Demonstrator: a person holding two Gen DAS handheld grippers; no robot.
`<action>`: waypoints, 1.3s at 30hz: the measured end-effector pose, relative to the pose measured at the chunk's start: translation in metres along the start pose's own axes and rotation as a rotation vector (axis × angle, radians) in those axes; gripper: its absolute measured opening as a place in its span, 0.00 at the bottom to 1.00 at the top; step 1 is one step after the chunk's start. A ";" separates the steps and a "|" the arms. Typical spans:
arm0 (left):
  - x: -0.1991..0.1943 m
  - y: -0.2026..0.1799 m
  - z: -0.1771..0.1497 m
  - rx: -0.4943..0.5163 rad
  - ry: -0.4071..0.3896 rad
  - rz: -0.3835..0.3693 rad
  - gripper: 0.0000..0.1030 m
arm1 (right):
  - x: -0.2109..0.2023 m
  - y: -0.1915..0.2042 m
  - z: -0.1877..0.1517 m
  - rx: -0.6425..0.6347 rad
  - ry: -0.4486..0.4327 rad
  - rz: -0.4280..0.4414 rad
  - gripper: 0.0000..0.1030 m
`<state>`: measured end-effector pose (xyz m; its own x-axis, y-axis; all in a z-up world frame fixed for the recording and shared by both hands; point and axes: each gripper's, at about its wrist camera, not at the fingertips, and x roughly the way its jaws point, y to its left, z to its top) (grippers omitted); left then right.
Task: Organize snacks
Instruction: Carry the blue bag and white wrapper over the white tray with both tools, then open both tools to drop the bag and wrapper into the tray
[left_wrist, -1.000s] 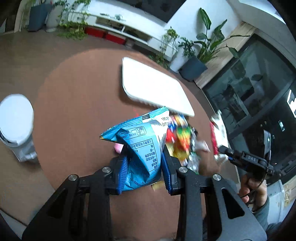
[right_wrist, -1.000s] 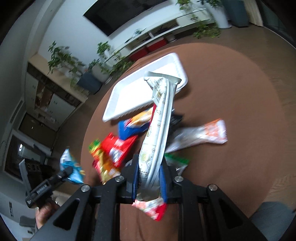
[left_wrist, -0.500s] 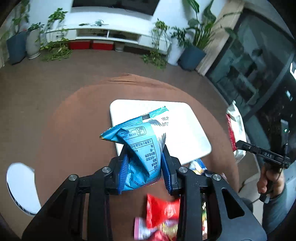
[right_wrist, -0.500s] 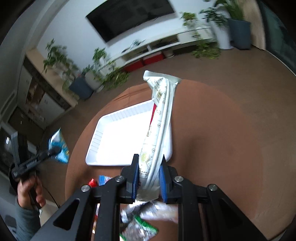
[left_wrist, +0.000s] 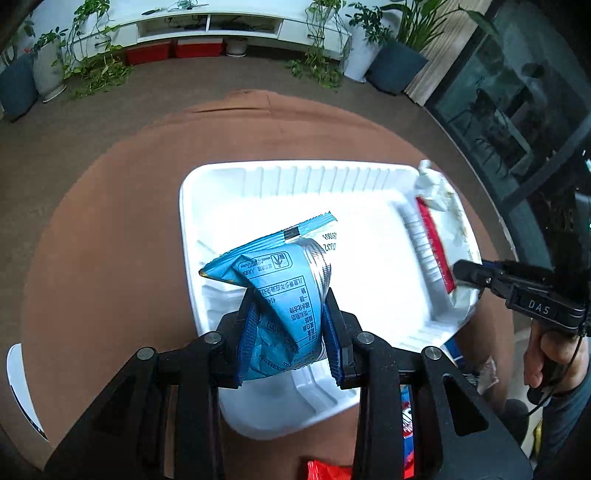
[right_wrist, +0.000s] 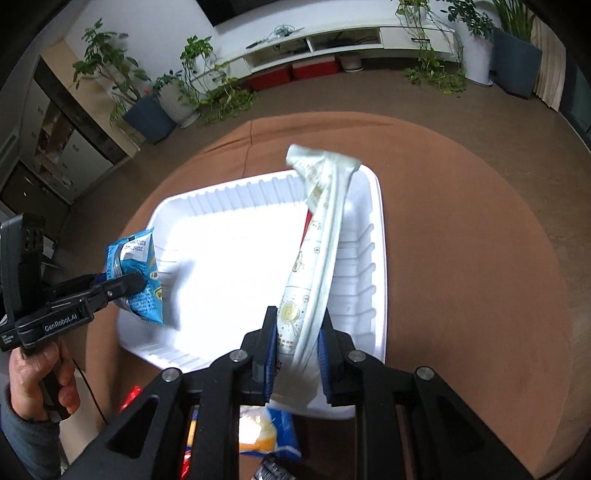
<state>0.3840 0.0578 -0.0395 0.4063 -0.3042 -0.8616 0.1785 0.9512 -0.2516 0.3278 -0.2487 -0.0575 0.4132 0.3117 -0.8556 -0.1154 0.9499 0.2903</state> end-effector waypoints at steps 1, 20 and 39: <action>0.007 -0.001 0.003 0.002 0.004 0.002 0.29 | 0.004 0.002 0.001 -0.010 0.009 -0.007 0.20; 0.032 -0.009 0.003 0.008 0.027 0.048 0.36 | 0.023 0.000 0.000 -0.022 0.042 -0.030 0.21; -0.114 -0.040 -0.084 0.100 -0.298 0.003 1.00 | -0.115 -0.050 -0.083 0.289 -0.246 0.366 1.00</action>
<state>0.2552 0.0587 0.0317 0.6491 -0.3175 -0.6913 0.2583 0.9467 -0.1923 0.2113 -0.3301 -0.0091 0.5967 0.5744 -0.5604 -0.0523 0.7247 0.6871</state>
